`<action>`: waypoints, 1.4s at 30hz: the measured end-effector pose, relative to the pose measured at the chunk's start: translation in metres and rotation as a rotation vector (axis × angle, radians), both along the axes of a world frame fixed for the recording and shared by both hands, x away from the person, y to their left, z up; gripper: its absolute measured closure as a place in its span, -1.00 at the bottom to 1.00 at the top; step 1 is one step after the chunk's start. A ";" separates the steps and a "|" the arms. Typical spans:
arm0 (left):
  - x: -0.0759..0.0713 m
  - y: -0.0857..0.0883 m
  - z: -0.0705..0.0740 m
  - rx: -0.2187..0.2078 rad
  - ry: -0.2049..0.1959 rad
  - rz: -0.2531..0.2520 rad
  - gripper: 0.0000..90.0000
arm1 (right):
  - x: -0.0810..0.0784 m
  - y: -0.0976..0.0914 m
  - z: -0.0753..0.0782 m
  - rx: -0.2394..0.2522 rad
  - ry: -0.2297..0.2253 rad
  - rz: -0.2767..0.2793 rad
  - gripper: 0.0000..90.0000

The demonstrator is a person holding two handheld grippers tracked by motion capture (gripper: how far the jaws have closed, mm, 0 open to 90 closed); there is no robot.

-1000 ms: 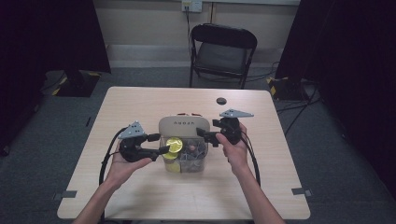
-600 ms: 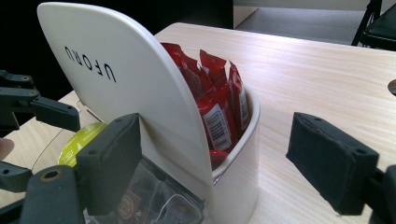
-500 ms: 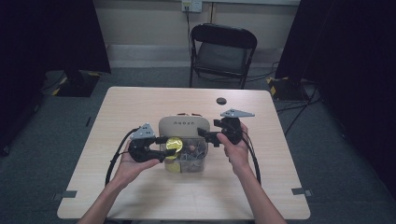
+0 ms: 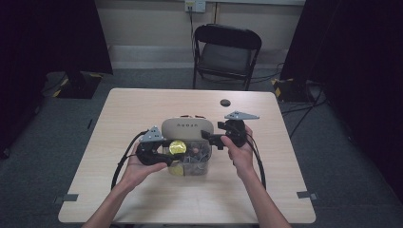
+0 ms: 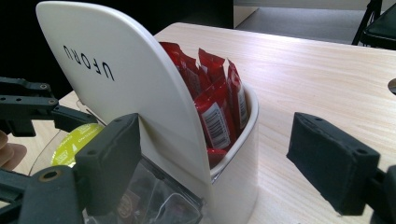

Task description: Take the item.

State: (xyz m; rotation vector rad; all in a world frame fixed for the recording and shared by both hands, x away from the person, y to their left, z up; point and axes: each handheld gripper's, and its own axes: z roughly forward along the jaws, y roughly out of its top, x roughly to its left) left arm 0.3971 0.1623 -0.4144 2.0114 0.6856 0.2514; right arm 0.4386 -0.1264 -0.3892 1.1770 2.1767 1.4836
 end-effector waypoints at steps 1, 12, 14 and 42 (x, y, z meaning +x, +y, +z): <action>0.000 -0.001 0.000 -0.002 0.005 0.000 -0.22 | 0.000 0.000 0.000 -0.005 0.000 -0.001 -0.63; 0.002 -0.009 -0.004 0.003 0.012 -0.018 -0.17 | 0.001 -0.001 -0.002 -0.011 -0.008 0.012 -0.64; 0.002 -0.008 -0.004 0.006 0.015 -0.022 -0.16 | 0.001 -0.001 -0.002 -0.014 -0.010 0.011 -0.64; -0.012 0.012 0.019 -0.094 -0.001 -0.033 -0.15 | 0.001 -0.004 -0.002 0.002 -0.007 -0.005 -0.69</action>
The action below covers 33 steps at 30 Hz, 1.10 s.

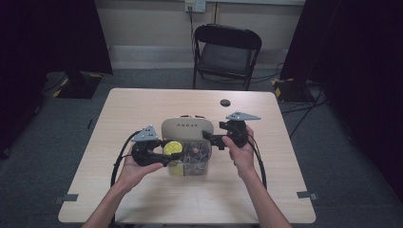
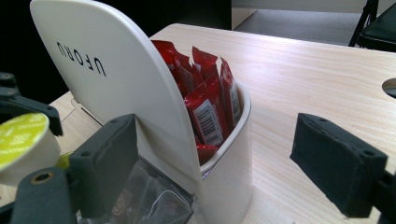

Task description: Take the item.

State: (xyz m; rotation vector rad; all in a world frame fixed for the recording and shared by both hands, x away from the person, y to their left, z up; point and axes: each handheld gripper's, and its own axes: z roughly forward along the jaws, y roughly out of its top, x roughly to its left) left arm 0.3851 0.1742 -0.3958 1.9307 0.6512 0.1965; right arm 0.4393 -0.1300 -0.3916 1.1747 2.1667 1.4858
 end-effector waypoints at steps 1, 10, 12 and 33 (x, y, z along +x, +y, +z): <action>-0.001 0.002 0.001 0.000 -0.001 0.005 -0.15 | 0.000 0.000 0.000 0.001 0.001 -0.001 -0.69; -0.005 0.019 0.005 -0.024 -0.016 0.008 -0.15 | 0.000 0.001 0.000 0.003 -0.001 0.000 -0.69; -0.007 0.022 0.008 -0.030 -0.021 0.016 -0.15 | 0.000 0.001 0.000 0.005 -0.003 0.001 -0.69; 0.000 0.072 0.015 -0.069 -0.028 0.134 -0.15 | 0.000 0.003 -0.002 0.001 0.002 0.002 -0.69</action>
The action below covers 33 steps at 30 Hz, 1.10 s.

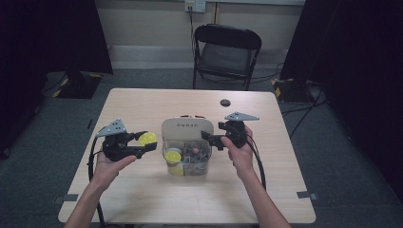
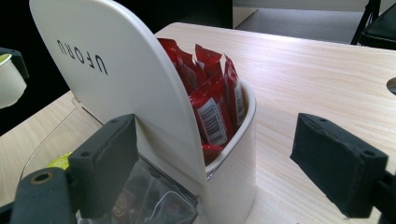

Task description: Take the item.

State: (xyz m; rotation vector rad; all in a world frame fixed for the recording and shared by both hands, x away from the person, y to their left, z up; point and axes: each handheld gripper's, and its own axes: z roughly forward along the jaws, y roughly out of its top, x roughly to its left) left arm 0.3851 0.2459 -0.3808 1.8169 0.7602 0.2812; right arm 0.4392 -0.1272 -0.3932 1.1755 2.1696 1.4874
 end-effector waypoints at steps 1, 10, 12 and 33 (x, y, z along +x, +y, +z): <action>0.000 0.000 0.000 0.000 0.000 0.000 -0.15 | 0.000 0.000 0.000 0.000 0.000 0.000 -0.69; 0.008 0.019 -0.002 0.024 0.024 0.064 -0.15 | 0.000 -0.001 0.001 0.004 -0.003 -0.002 -0.69; 0.010 0.023 -0.004 0.020 0.029 0.070 -0.15 | 0.000 -0.001 0.001 0.002 -0.005 -0.002 -0.69; 0.037 0.051 -0.047 0.107 0.126 0.187 -0.15 | 0.000 0.000 0.001 -0.002 0.000 -0.001 -0.69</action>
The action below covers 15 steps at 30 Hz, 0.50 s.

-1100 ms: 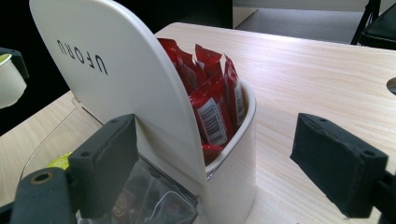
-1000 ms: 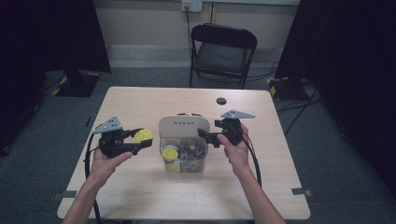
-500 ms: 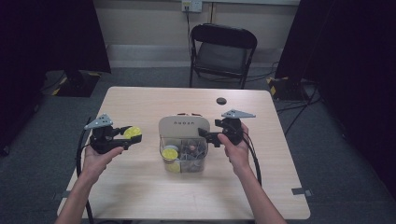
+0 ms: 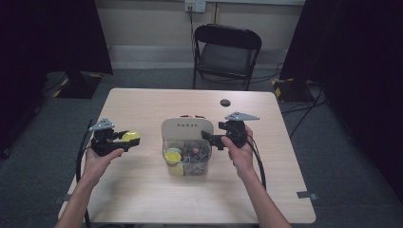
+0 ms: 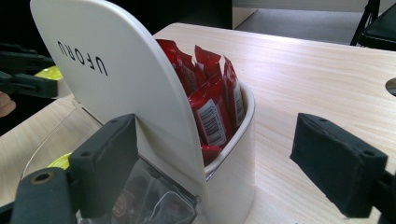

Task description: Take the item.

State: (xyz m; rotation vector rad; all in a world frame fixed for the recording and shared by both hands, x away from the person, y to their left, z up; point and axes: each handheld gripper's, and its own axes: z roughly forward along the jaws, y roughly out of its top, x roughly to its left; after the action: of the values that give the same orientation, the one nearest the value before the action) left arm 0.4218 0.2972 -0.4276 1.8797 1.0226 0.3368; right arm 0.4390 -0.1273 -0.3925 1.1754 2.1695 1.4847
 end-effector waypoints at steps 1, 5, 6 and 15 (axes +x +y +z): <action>0.002 0.001 -0.004 0.012 0.010 0.007 -0.15 | 0.000 0.000 0.000 0.000 0.000 0.000 -0.69; 0.006 0.002 -0.015 0.028 0.031 0.015 -0.15 | 0.000 0.000 0.000 -0.001 -0.001 0.000 -0.69; 0.008 0.003 -0.017 0.034 0.039 0.015 -0.15 | 0.000 0.000 0.000 -0.001 0.001 0.002 -0.69; 0.014 -0.004 -0.036 0.076 0.081 0.002 -0.15 | 0.000 0.000 0.000 -0.002 0.000 0.003 -0.69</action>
State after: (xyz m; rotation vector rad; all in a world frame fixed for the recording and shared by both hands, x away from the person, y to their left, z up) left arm 0.4358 0.2936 -0.4635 1.9748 1.0790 0.3063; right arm 0.4393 -0.1272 -0.3926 1.1717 2.1740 1.4830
